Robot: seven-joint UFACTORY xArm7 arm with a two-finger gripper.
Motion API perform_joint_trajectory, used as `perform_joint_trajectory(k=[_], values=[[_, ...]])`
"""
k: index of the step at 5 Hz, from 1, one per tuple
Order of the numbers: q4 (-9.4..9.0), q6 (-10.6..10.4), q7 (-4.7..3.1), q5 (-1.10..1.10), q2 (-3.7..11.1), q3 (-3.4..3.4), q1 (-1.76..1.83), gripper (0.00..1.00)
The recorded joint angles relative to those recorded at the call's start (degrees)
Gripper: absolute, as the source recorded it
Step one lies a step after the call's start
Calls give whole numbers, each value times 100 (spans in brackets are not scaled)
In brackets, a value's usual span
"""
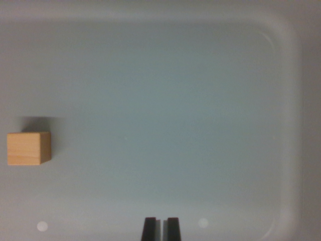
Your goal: Push wooden cube
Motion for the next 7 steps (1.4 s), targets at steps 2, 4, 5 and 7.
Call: perform_joint_trajectory(k=[2,4,5,7], values=[[-83,-115,40,8,48,26,30,0],[-190,-264,91,18,111,58,69,0],[-316,-441,152,31,184,98,115,0],[-453,-631,218,44,264,140,164,0]])
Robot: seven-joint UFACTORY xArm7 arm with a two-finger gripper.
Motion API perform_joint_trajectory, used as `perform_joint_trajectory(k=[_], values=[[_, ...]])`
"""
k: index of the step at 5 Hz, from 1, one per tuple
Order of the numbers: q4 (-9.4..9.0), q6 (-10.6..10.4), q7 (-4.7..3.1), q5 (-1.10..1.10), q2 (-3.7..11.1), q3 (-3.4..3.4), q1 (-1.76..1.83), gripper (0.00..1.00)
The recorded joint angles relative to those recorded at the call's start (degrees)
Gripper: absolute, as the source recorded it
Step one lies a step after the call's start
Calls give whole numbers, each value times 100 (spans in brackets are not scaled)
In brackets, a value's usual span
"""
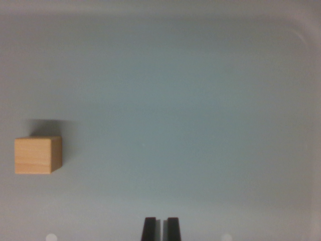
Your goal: Push wooden cube
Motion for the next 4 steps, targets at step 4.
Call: perform_joint_trajectory(k=[4], values=[[-330,-460,159,32,192,102,120,0]])
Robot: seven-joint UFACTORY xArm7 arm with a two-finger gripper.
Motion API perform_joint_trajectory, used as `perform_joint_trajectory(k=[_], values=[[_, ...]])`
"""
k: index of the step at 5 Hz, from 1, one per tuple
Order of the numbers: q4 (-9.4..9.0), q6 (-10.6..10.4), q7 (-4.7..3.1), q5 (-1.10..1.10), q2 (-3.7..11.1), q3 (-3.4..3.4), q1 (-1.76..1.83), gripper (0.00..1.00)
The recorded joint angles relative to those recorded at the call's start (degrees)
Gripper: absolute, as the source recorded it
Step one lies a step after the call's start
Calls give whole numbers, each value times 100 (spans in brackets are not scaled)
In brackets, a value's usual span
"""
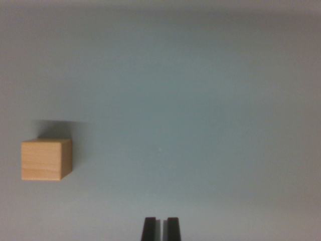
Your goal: Push wooden cube
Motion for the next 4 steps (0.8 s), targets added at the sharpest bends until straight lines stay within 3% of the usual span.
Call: perform_joint_trajectory(k=[1,2,3,4], values=[[0,0,0,0,0,0,0,0],[-181,-253,87,18,106,56,66,0],[-181,-253,87,18,106,56,66,0],[-372,-518,179,36,217,115,135,0]])
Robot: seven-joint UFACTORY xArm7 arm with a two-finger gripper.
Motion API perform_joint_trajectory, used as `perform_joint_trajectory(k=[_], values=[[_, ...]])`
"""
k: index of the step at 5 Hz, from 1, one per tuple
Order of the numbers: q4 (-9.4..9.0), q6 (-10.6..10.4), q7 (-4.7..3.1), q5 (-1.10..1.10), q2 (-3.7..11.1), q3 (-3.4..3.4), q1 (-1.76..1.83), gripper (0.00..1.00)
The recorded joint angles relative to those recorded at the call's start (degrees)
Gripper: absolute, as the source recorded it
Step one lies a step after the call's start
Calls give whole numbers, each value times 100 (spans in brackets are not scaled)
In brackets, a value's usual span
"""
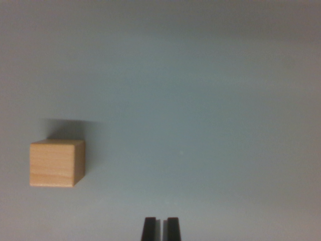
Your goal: Push wooden cube
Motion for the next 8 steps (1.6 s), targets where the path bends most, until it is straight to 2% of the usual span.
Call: perform_joint_trajectory(k=[1,2,3,4,5,6,7,8], values=[[0,0,0,0,0,0,0,0],[-193,-269,93,19,113,60,70,0],[-193,-269,93,19,113,60,70,0],[-388,-541,186,38,226,120,141,0],[-388,-541,186,38,226,120,141,0],[-576,-802,276,56,335,177,209,0],[-576,-802,276,56,335,177,209,0],[-768,-1069,369,74,447,237,278,0]])
